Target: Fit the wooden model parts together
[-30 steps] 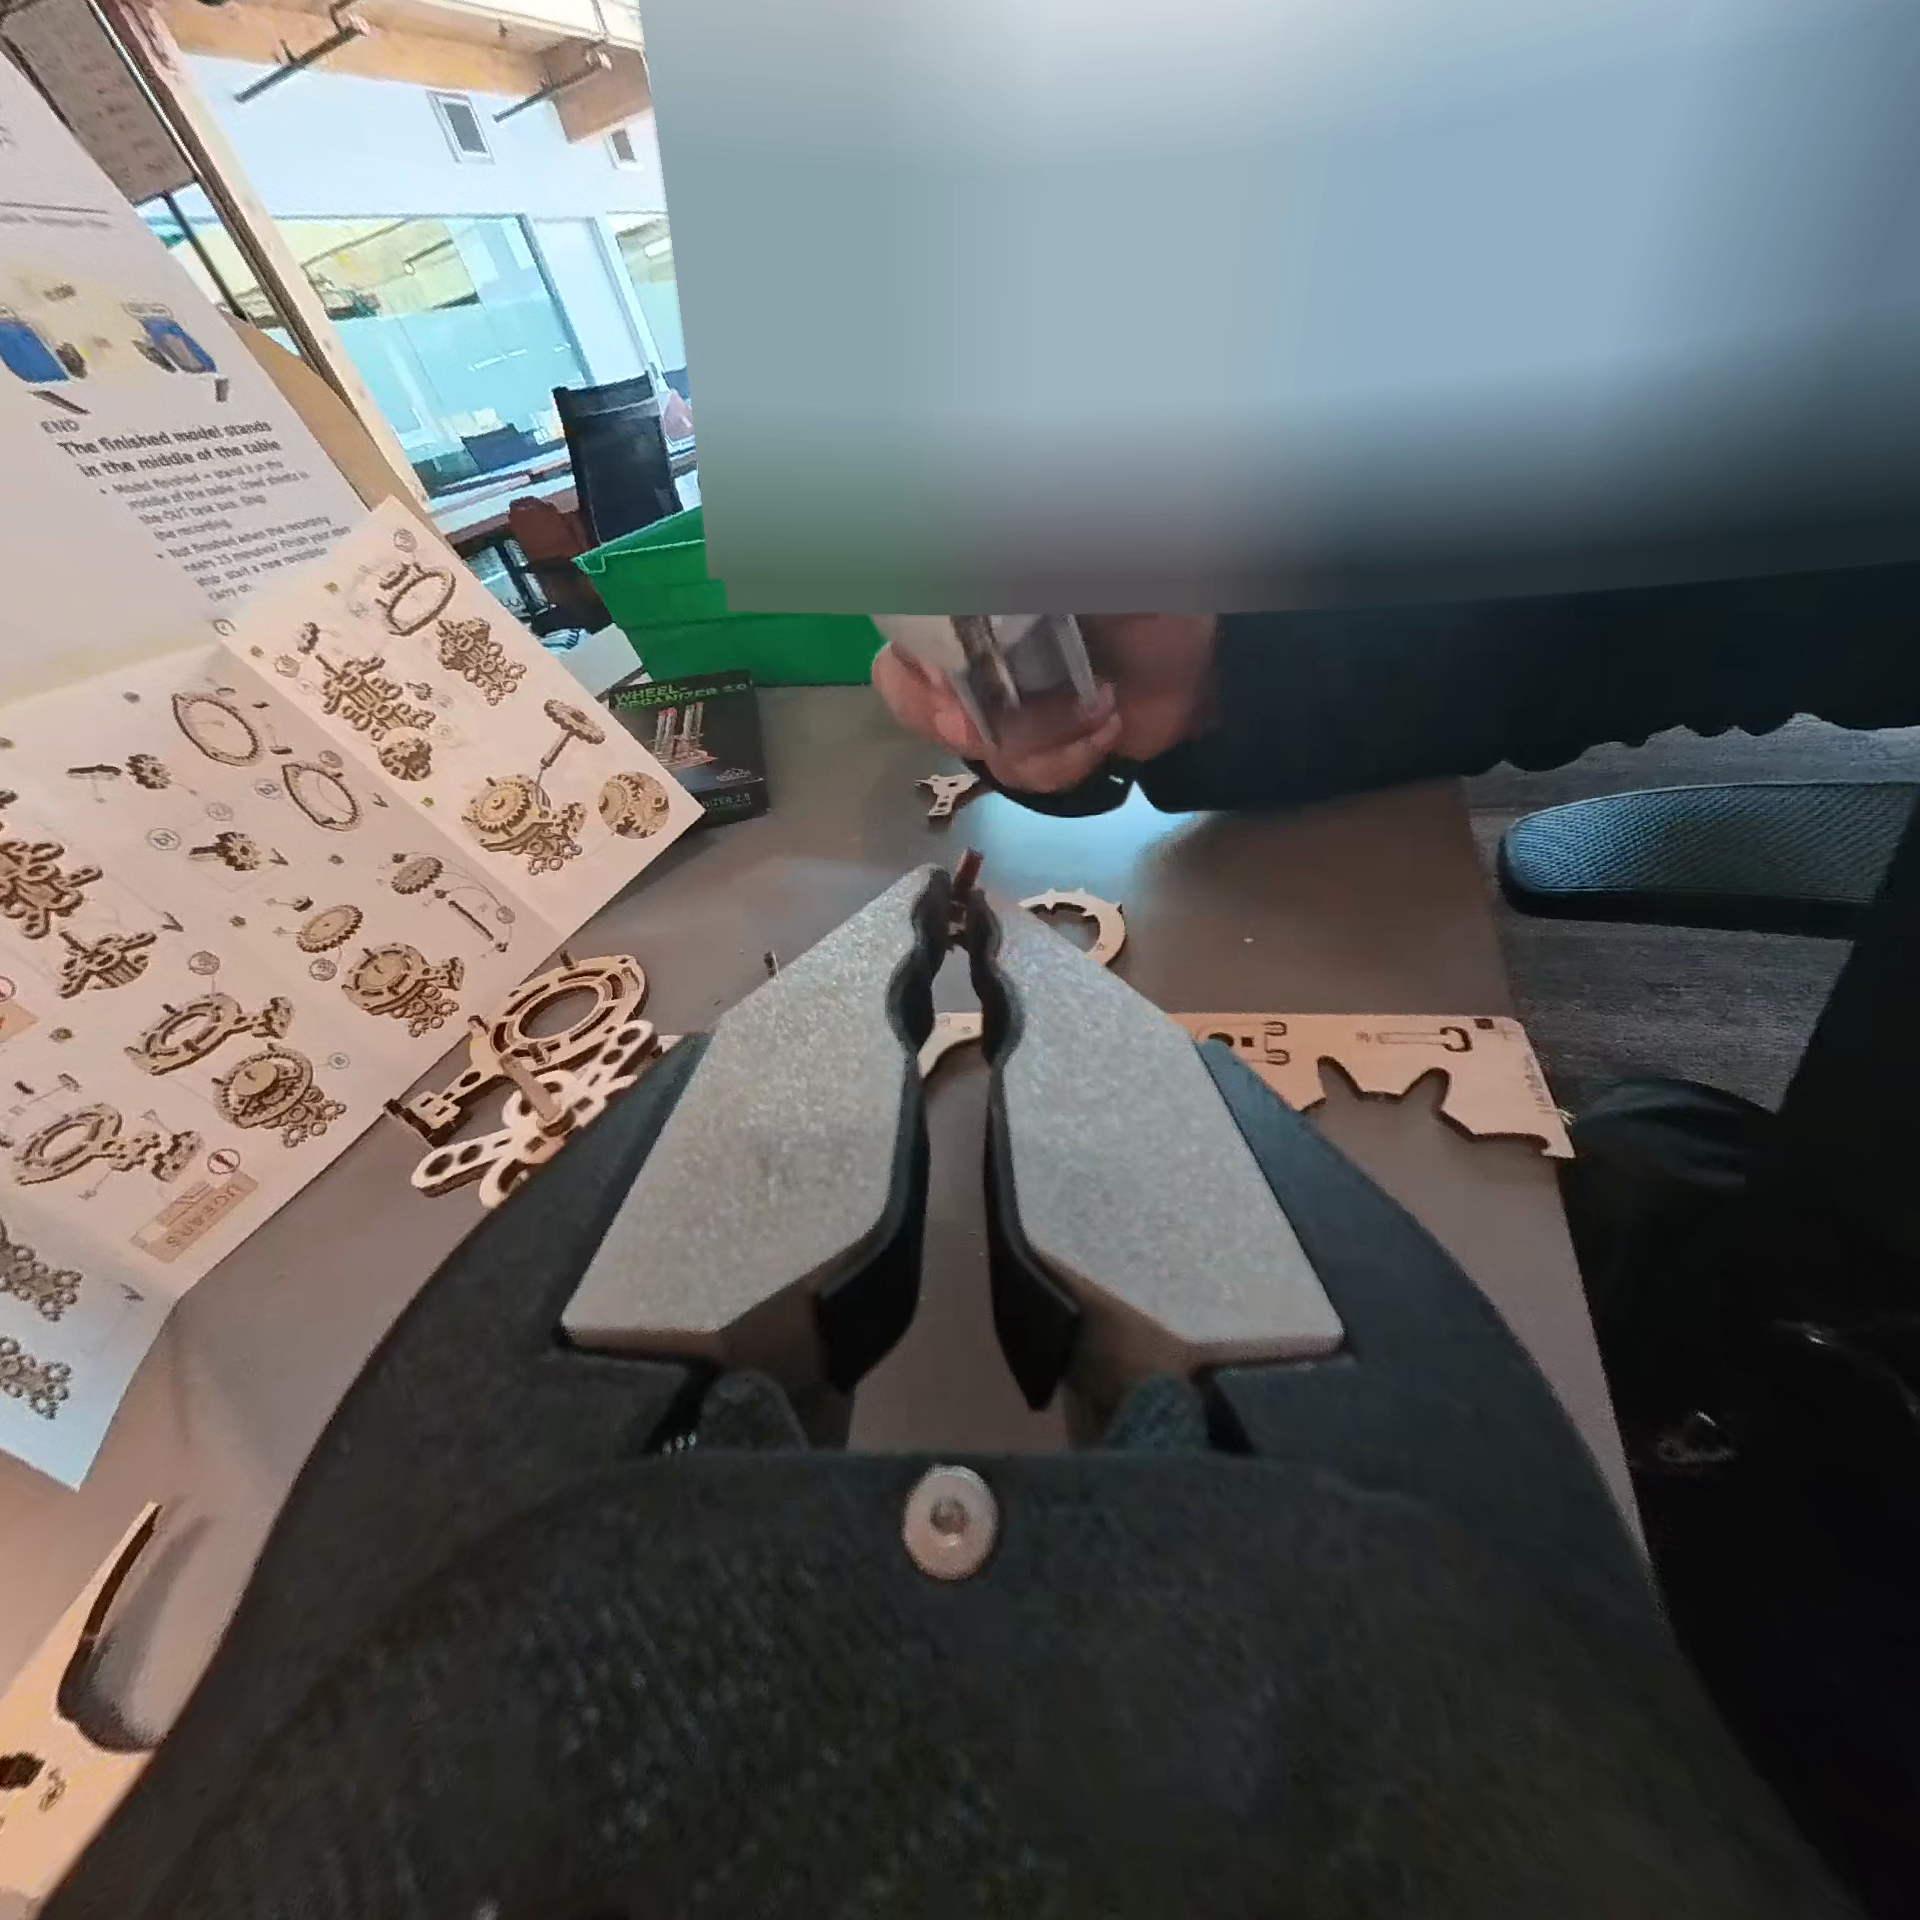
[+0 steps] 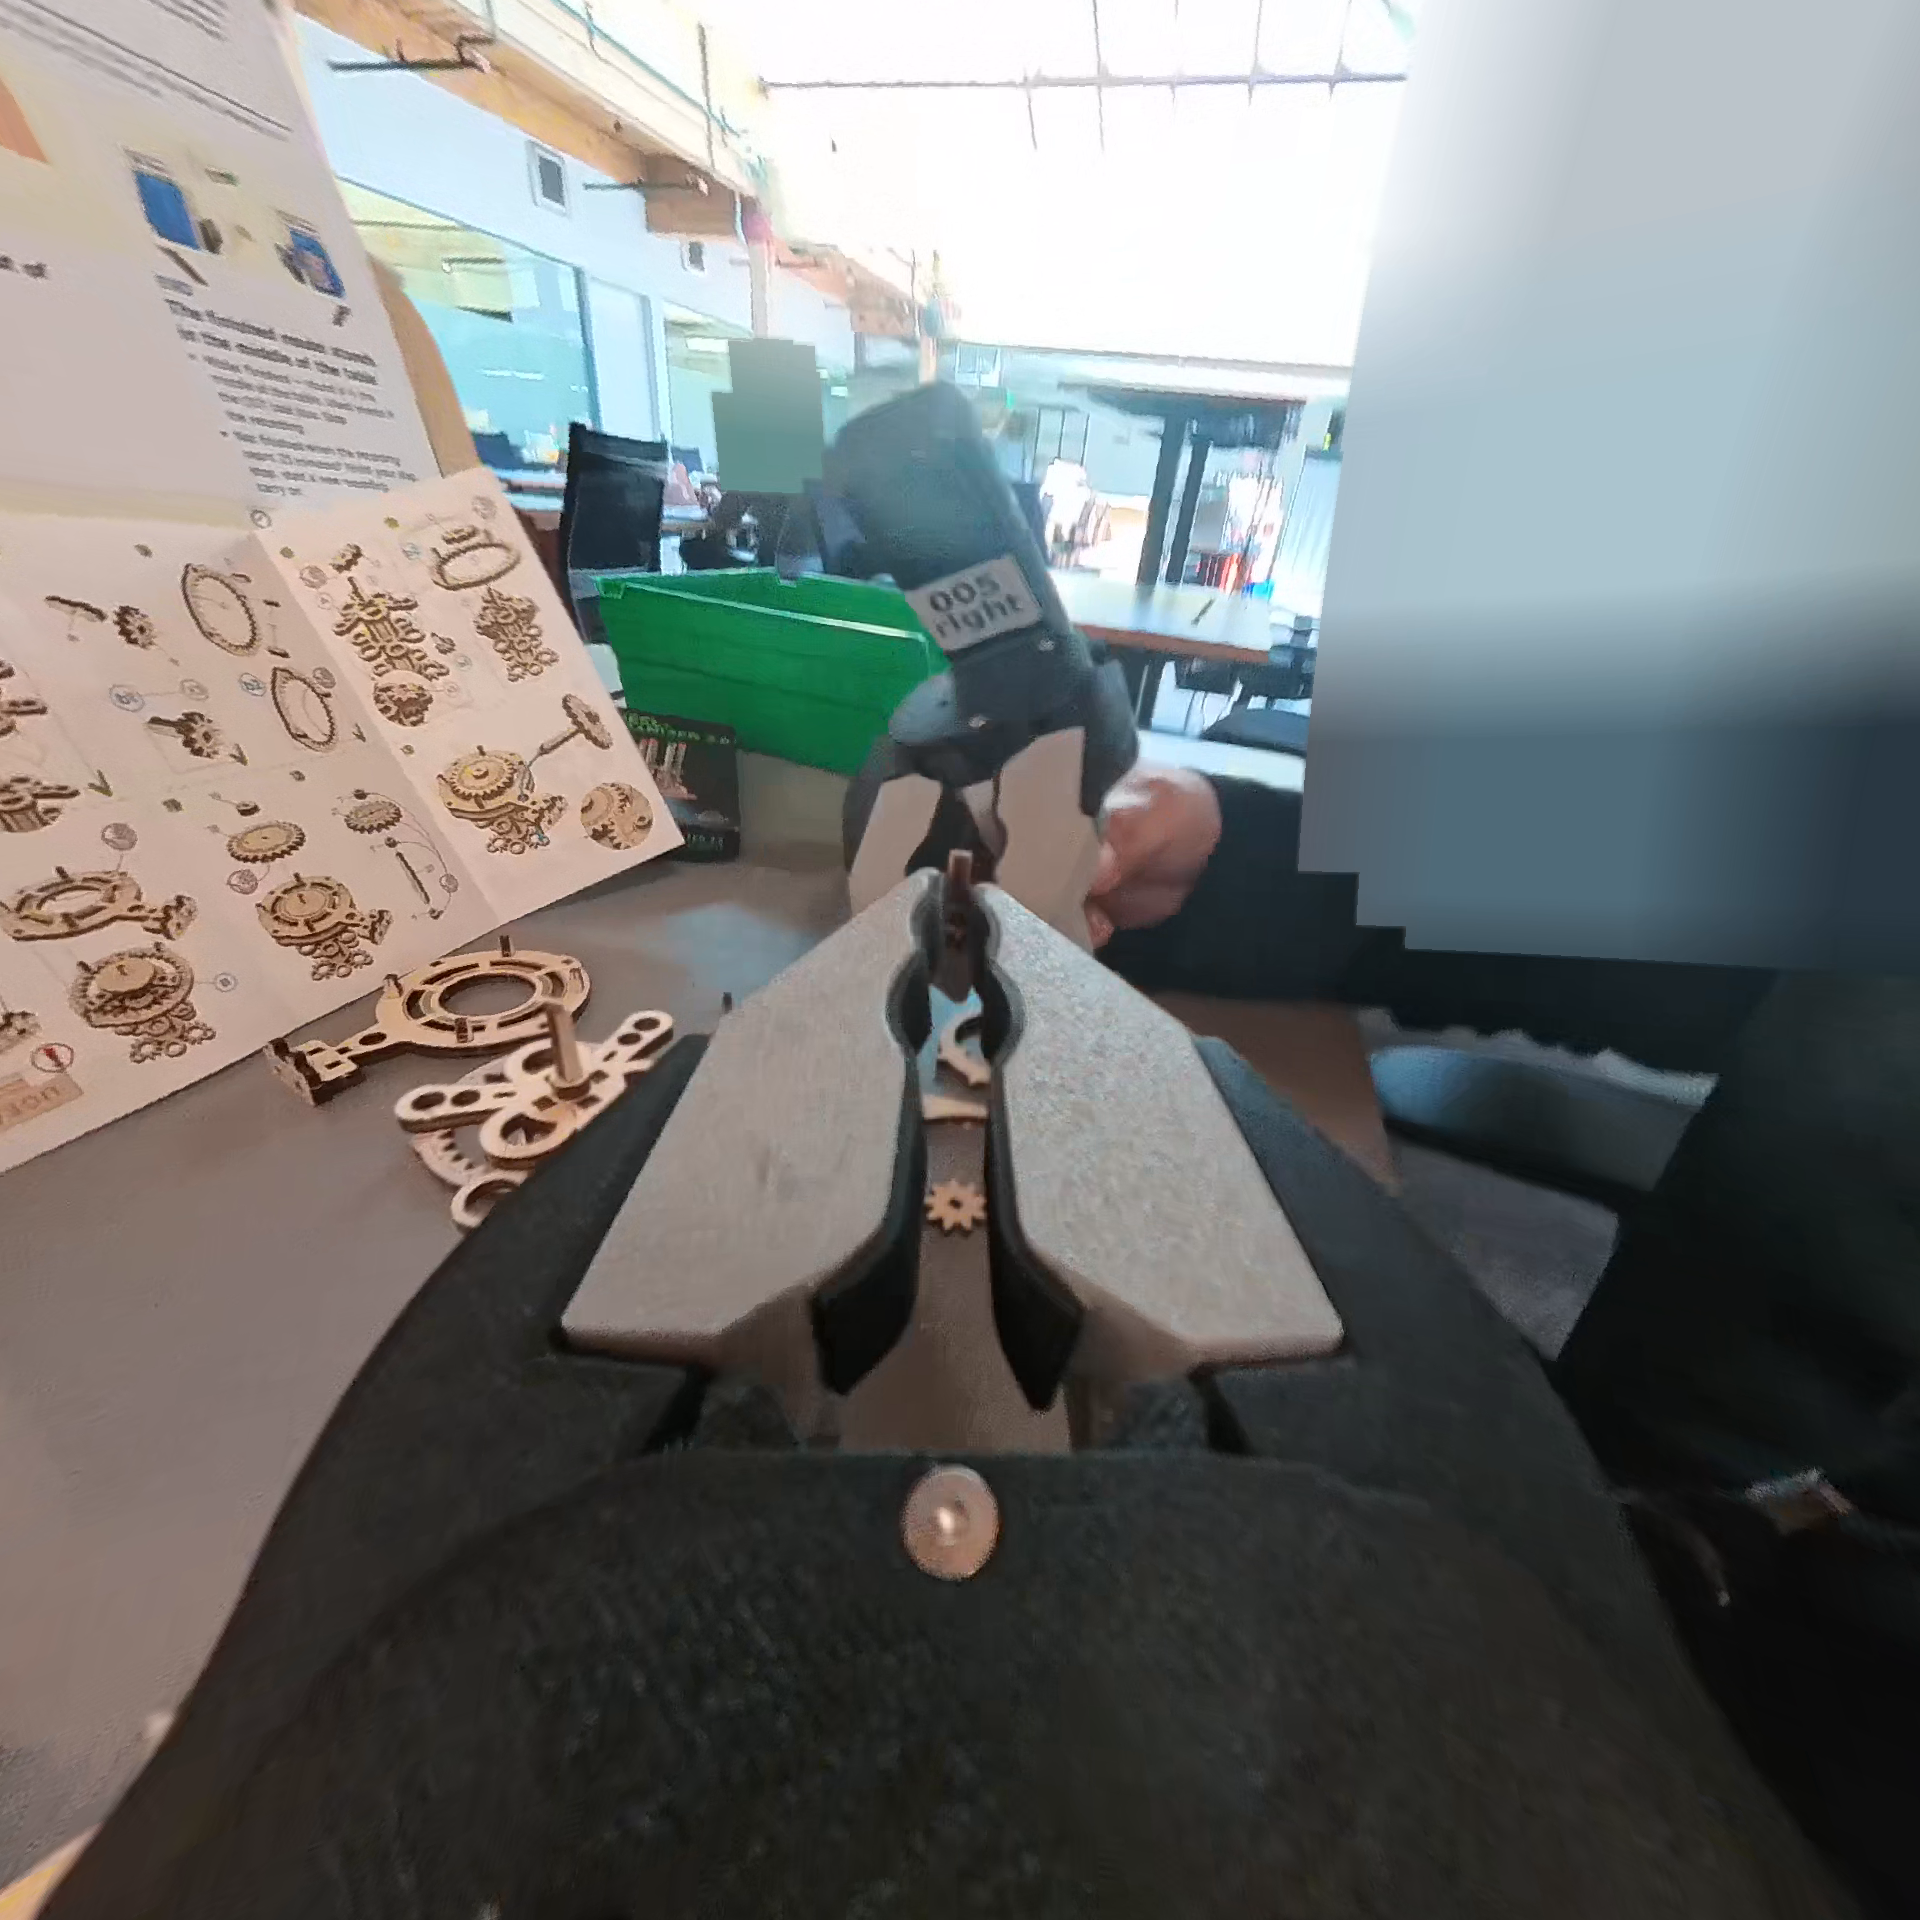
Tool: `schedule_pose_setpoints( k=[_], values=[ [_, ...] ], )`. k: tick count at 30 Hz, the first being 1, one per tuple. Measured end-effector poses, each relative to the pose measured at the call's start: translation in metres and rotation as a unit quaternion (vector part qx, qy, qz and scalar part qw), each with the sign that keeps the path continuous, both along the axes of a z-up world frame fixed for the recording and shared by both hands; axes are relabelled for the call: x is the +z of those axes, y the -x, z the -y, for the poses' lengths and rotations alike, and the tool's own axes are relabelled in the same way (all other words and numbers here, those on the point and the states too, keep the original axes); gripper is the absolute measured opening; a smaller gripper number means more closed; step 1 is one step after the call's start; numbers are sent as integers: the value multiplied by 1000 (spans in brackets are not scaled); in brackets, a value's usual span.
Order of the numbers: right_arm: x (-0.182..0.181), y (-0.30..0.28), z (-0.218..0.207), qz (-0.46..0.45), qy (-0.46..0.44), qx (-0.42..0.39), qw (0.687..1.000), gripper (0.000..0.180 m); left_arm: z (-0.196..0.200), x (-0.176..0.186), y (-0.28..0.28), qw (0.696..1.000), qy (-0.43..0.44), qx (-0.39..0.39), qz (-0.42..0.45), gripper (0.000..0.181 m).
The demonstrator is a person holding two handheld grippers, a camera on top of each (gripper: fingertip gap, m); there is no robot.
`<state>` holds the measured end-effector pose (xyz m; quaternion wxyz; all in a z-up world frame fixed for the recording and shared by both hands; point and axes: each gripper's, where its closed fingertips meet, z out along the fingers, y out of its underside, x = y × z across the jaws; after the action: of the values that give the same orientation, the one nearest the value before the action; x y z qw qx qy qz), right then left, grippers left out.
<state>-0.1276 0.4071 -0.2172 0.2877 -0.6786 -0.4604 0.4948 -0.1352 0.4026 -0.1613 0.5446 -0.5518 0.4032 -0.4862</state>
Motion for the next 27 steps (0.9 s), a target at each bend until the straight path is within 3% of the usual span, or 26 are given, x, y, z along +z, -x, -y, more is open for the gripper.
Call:
schedule_pose_setpoints(
  k=[7, 11, 19, 27],
  values=[
    [42, 20, 2, -120, -37, -18, 992, 26, -9, 28, 10, 980, 120, -34, 154, 0],
    [60, 15, -1, -169, -25, -35, 985, 25, -11, 30, 13, 968, 157, -50, 188, 0],
    [67, 21, 7, -178, -28, -29, 983, 21, 0, 31, -5, 976, 137, -63, 159, 0],
    [48, 7, 0, -120, -80, -57, 988, 21, -1, 52, -5, 995, -11, -88, 38, 0]
  ],
)
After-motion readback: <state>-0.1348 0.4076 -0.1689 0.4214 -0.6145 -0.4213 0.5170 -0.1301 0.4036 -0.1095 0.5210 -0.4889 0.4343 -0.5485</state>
